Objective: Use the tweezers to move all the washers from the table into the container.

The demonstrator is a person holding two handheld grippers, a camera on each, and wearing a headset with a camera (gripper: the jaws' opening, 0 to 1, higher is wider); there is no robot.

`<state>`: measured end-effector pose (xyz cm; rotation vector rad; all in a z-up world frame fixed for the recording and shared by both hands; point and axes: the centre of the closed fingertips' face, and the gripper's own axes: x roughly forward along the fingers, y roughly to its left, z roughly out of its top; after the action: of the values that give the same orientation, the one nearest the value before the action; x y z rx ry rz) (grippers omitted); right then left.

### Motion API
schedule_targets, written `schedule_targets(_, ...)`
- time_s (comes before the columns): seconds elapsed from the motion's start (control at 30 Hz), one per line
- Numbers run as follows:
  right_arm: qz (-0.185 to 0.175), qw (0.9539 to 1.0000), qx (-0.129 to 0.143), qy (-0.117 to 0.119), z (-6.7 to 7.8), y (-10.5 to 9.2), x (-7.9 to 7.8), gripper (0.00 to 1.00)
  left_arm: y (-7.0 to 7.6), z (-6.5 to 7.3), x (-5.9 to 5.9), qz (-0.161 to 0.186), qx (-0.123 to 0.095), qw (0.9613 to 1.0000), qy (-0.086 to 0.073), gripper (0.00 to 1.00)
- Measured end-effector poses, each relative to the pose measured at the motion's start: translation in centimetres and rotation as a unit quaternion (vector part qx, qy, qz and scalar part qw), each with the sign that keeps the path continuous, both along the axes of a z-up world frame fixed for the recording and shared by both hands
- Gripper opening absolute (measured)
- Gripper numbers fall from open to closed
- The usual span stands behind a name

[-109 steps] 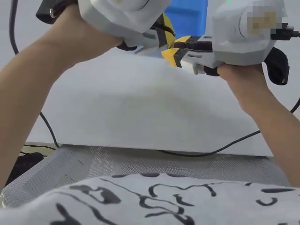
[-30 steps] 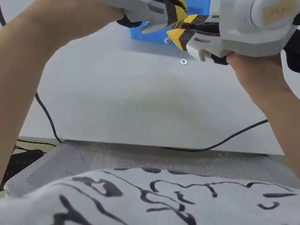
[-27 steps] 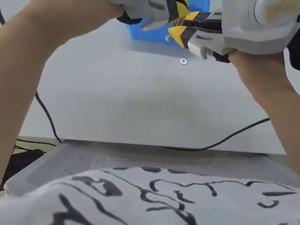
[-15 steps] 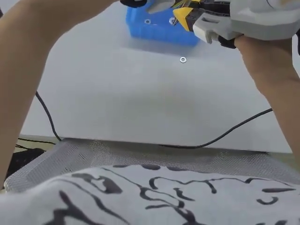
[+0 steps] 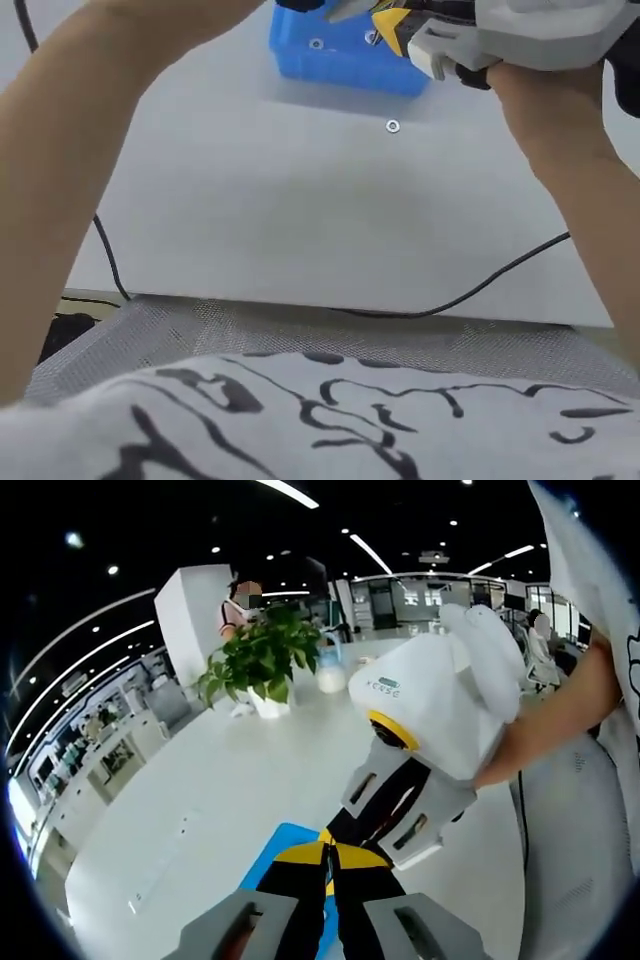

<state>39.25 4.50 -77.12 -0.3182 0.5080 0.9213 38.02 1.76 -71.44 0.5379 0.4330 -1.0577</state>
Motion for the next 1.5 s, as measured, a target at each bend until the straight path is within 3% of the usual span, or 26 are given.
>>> schedule_targets(0.3,-0.014,0.9996,-0.002,0.025,-2.0,-0.2,0.7,0.03,-0.3,-1.8,0.7,0.01,0.001,0.9999,0.01,0.0)
schedule_targets(0.43,-0.013,0.9996,-0.012,0.022,-2.6,-0.2,0.6,0.03,-0.3,-2.0,0.3,0.014,-0.001,0.9998,0.015,0.0)
schedule_targets(0.6,-0.011,0.9996,-0.021,0.017,-2.7,-0.1,0.6,0.03,-0.4,-2.0,0.1,0.017,-0.002,0.9997,0.019,0.0)
schedule_targets(0.87,-0.02,0.9992,-0.017,0.032,-3.1,-0.2,0.8,0.04,0.0,-2.5,0.5,0.03,-0.007,0.9994,0.018,0.0)
schedule_targets(1.07,-0.02,0.9988,-0.022,0.04,-3.6,-0.1,0.4,0.04,0.2,-3.1,0.5,0.032,-0.008,0.9991,0.025,0.0)
schedule_targets(1.27,-0.026,0.9985,-0.009,0.047,-3.5,-0.2,0.2,0.04,0.1,-3.1,0.4,0.032,-0.008,0.9992,0.024,0.0)
schedule_targets(1.5,-0.05,0.9961,0.03,0.065,-2.4,-0.4,0.0,0.06,0.2,-2.3,0.2,0.036,-0.016,0.999,0.022,0.0)
